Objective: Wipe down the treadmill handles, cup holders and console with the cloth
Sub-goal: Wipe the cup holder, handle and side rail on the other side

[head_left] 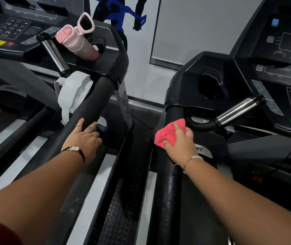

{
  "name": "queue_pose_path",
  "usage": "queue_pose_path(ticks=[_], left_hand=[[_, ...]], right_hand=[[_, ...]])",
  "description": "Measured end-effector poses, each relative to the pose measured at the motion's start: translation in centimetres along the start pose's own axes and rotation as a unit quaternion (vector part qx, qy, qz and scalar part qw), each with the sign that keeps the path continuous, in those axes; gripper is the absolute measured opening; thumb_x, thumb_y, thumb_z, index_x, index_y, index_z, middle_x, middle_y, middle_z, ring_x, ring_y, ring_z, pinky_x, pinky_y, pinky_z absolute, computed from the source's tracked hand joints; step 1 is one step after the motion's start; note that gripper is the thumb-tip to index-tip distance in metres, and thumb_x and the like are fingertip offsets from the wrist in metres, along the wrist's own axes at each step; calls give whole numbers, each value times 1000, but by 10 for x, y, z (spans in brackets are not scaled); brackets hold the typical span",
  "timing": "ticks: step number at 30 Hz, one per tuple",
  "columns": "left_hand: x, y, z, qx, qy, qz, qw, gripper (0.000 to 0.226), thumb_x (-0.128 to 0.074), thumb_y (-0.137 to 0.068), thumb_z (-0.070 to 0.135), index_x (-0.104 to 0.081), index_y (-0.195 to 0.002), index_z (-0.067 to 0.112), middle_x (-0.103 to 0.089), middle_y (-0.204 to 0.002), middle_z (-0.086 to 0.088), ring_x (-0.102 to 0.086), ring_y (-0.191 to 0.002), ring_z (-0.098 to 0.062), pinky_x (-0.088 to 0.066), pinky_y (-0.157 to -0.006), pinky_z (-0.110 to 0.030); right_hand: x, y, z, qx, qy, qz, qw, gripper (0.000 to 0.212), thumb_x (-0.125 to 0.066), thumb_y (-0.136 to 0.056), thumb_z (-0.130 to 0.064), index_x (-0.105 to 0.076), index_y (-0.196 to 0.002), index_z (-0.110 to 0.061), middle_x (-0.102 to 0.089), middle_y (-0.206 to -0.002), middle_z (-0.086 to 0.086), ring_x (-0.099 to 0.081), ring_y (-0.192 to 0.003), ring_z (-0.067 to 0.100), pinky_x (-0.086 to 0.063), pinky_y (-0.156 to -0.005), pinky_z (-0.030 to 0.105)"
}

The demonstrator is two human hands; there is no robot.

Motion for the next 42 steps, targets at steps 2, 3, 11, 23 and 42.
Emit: queue_pose_path(ticks=[2, 3, 11, 23, 42], left_hand=[[1, 0, 0, -2, 1, 2, 1000, 45, -31, -90, 30, -43, -133, 35, -36, -146, 12, 2, -146, -18, 11, -110, -57], [1, 0, 0, -3, 2, 4, 1000, 45, -31, -90, 30, -43, -133, 35, -36, -146, 12, 2, -146, -19, 11, -110, -57], [1, -1, 0, 0, 16, 4, 1000, 43, -31, -91, 29, -45, -131, 37, -37, -146, 13, 1, -146, -19, 11, -110, -57], [4, -1, -2, -1, 57, 14, 998, 39, -33, -88, 28, -54, -118, 44, -44, -137, 23, -6, -145, -12, 9, -110, -56], [2, -1, 0, -3, 38, 20, 999, 40, -34, -87, 33, -54, -120, 43, -45, -138, 19, -7, -145, -13, 10, -110, -57]], right_hand=[[6, -11, 12, -63, -63, 10, 996, 88, -66, -82, -34, -13, -150, -20, -33, -144, 16, -47, -123, 32, -36, -102, 31], [8, -17, 17, -96, -92, 13, 991, 92, -68, -81, -37, -11, -150, -17, -39, -142, 15, -47, -124, 31, -36, -102, 31], [0, 0, -8, 14, 43, -6, 999, 65, -54, -90, -32, -23, -148, -28, -7, -153, 13, -36, -131, 36, -32, -110, 37], [9, -7, 13, -76, 8, -12, 997, 58, -50, -93, -35, -31, -141, -8, -53, -130, 22, -53, -116, 37, -41, -95, 34], [-10, 70, -11, 97, 124, -59, 986, 67, -56, -88, -30, -25, -148, -24, 3, -155, 15, -7, -143, 38, -17, -118, 43]])
Point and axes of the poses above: each hand's wrist, its own y-axis away from the middle knuckle, its own x-axis out of the back of the hand, z = x × y, the point moved 8 cm from there along -y, towards the middle knuckle
